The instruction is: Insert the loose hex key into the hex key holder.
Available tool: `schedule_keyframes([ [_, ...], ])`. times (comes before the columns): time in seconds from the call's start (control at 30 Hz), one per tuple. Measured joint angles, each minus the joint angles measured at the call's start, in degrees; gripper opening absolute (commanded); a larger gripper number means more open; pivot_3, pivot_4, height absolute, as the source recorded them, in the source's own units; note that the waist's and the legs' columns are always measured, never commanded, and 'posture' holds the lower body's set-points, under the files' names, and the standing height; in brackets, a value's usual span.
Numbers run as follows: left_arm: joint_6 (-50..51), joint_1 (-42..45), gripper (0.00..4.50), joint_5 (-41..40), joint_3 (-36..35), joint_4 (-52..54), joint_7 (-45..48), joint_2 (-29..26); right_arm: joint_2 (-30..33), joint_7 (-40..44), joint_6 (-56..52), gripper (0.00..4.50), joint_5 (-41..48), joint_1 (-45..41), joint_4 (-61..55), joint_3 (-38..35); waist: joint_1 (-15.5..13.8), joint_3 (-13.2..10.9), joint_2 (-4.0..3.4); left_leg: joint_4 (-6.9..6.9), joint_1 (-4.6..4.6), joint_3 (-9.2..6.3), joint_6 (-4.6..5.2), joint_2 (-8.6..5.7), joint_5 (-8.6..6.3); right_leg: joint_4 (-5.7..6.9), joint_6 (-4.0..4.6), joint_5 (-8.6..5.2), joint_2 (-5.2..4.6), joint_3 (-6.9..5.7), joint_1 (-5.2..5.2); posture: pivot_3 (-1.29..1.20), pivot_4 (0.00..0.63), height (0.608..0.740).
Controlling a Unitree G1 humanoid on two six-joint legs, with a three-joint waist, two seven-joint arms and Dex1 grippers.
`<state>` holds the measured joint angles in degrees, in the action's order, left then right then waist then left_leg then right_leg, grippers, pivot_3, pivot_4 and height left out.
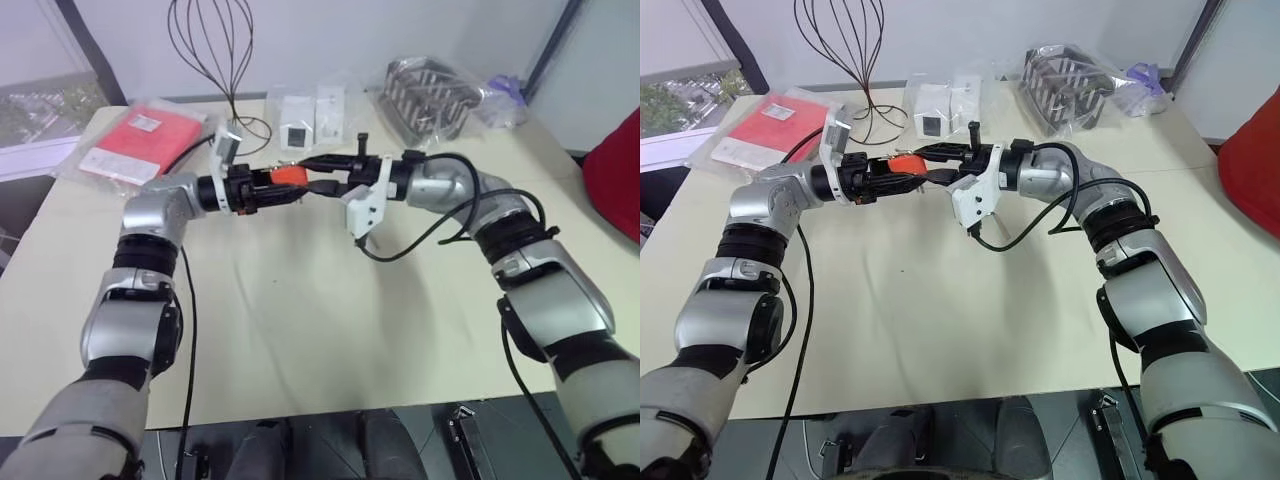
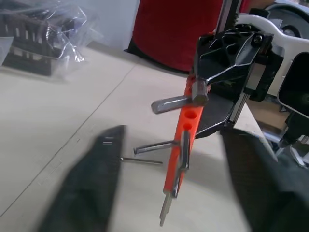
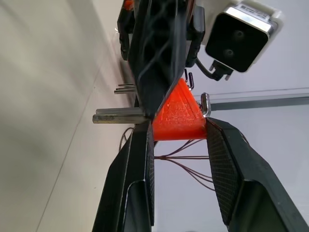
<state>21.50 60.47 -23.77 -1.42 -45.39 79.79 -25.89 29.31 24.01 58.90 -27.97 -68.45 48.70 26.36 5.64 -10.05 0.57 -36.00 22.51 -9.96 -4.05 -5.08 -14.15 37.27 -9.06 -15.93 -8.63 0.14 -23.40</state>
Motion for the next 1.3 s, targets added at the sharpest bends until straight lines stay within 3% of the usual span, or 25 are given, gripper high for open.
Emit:
schedule_keyframes([
  [0.1, -0.30, 0.04, 0.02, -0.02, -0.14, -0.18, 0.37, 0.44, 0.02, 0.33, -0.71, 0.97, 0.12, 0.50, -0.10, -0.25, -0.01, 0.00, 0.00, -0.01, 0.00, 0.00, 0.00, 0.00, 0.00, 0.01, 0.00, 0.00, 0.00, 0.00, 0.00, 0.00, 0.150, 0.740],
  [0.37, -1.08, 0.26, 0.02, 0.53, -0.15, -0.68, 0.19, 0.97, 0.09, 0.83, -1.09, 0.97, 0.17, 1.19, -0.56, -0.98, 0.07, 0.00, 0.00, -0.01, 0.00, 0.00, 0.00, 0.00, 0.00, 0.01, 0.00, 0.00, 0.00, 0.00, -0.01, 0.00, 0.150, 0.740],
  [0.57, -1.06, 0.38, 2.78, 0.61, -1.24, -1.26, -1.56, 1.41, -0.45, 1.06, -0.75, 0.97, 0.13, 1.55, -1.58, -1.03, 0.08, 0.00, 0.00, -0.02, 0.00, 0.00, 0.00, 0.00, 0.00, 0.02, 0.00, 0.00, 0.00, 0.00, -0.01, 0.00, 0.150, 0.740],
  [0.7, -1.86, 0.38, 2.78, 0.73, -1.62, -1.40, -2.40, 1.71, -0.72, 1.06, -0.76, 0.97, 0.13, 1.63, -1.73, -1.03, 0.07, 0.00, 0.00, -0.02, 0.00, 0.00, 0.00, 0.00, 0.00, 0.02, 0.00, 0.00, 0.00, 0.00, -0.01, 0.00, 0.150, 0.740],
  [0.8, -1.85, 0.37, 1.90, 0.72, -1.64, -1.30, -2.13, 1.79, -0.73, 1.06, -1.02, 0.97, 0.13, 1.65, -1.73, -1.03, 0.02, 0.00, 0.00, -0.03, 0.00, 0.00, 0.00, 0.00, 0.00, 0.02, 0.00, 0.00, 0.00, 0.00, 0.00, 0.00, 0.150, 0.740],
  [0.9, -1.76, 0.35, 0.27, 0.62, -1.61, -0.94, -0.89, 2.59, -0.63, 1.04, -2.35, 0.97, 0.11, 1.90, -1.73, -1.23, -0.03, 0.00, 0.00, -0.03, 0.00, 0.00, 0.00, 0.00, 0.00, 0.02, 0.00, 0.00, 0.00, 0.00, 0.01, 0.00, 0.150, 0.740],
  [0.93, -1.80, 0.31, 0.03, 0.66, -1.57, -0.79, -0.78, 2.68, -0.62, 1.05, -2.43, 0.97, 0.13, 2.05, -1.72, -1.39, -0.01, 0.00, 0.00, -0.03, 0.00, 0.00, 0.00, 0.00, 0.00, 0.02, 0.00, 0.00, 0.00, 0.00, 0.00, 0.00, 0.150, 0.740],
  [1.13, -1.78, 0.25, 0.03, 0.75, -1.54, -0.59, -0.90, 2.79, -0.72, 1.08, -2.40, 0.97, 0.19, 2.49, -1.75, -1.85, 0.12, 0.00, 0.00, -0.02, 0.00, 0.00, 0.00, 0.00, 0.00, 0.02, 0.00, 0.00, 0.00, 0.00, -0.01, 0.00, 0.150, 0.740],
  [1.3, -1.89, 0.17, 0.00, 0.89, -1.70, -0.53, -2.38, 2.62, -0.69, 1.76, -2.58, 3.44, 0.07, 3.20, -1.88, -1.88, 0.10, 0.01, 0.01, -0.03, 0.00, 0.00, 0.00, 0.00, 0.00, 0.02, 0.00, 0.00, 0.00, 0.00, 0.00, 0.00, 0.150, 0.740],
])
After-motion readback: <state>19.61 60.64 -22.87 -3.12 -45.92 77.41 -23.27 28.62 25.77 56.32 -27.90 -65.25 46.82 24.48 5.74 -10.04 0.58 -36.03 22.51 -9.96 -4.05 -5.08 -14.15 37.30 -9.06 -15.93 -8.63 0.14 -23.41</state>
